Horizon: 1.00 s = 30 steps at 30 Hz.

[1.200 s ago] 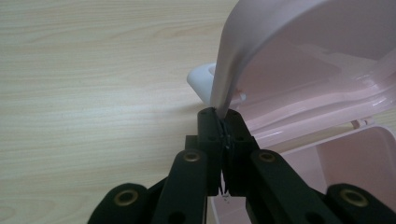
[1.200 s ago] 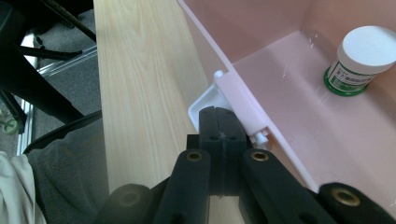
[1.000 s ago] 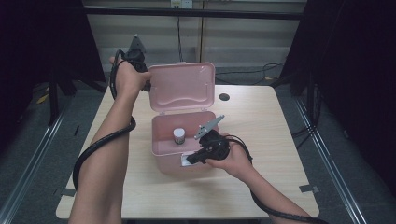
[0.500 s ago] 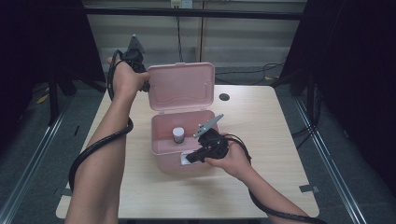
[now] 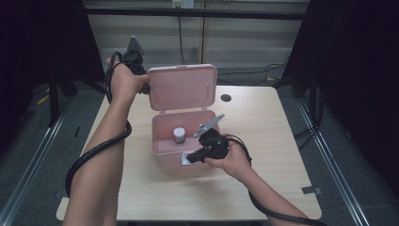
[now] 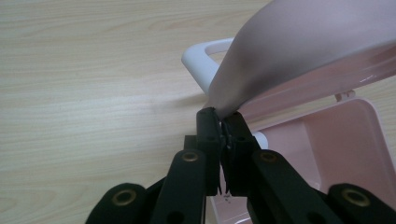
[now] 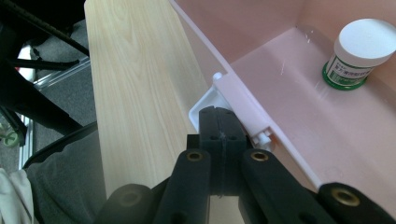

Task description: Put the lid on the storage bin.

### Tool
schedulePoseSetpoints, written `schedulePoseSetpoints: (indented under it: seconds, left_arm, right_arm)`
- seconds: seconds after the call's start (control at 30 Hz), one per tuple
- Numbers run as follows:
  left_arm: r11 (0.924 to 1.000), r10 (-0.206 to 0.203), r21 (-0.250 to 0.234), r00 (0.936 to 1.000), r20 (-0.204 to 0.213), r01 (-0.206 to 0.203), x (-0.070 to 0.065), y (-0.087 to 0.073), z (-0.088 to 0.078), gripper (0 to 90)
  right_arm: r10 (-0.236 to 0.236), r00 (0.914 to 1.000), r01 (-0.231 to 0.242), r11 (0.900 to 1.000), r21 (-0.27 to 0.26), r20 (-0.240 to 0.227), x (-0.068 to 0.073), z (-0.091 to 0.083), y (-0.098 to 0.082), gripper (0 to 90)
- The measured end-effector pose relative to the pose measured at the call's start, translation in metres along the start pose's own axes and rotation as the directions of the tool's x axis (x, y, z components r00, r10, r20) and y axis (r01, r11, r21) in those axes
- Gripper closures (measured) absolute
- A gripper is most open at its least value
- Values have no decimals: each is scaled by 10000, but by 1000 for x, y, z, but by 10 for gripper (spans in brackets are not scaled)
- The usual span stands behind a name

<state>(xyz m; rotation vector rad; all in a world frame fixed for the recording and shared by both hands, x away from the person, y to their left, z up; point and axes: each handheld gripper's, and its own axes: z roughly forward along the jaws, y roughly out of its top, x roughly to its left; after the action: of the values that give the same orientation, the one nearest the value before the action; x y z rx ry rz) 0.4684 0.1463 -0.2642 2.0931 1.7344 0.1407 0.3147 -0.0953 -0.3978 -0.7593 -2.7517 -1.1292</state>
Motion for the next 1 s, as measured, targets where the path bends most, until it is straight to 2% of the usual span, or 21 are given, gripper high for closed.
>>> schedulePoseSetpoints:
  seconds: [0.23,0.47,0.6,0.93,0.97,1.0]
  left_arm:
    - [9999,98,29,9999,64,-98,0,-5,-3,868]
    - [9999,13,135,9999,151,-15,-1,-8,-5,865]
    - [9998,53,187,9998,169,-56,0,-10,-6,865]
    - [10000,53,68,9996,279,-55,1,-14,-7,863]
    - [9997,-41,238,9995,327,33,2,-14,-7,871]
    - [9995,-290,121,9941,1044,279,3,-16,-7,900]
  right_arm:
    - [127,9999,-127,9999,17,13,1,0,1,900]
    - [213,9998,-213,9997,97,62,1,0,2,900]
    - [102,9999,-103,9998,160,88,1,1,3,900]
    - [211,9996,-214,9997,149,208,0,2,5,900]
    - [198,9996,-201,9997,135,217,0,2,5,900]
    - [188,9995,-191,9998,100,234,0,2,5,900]
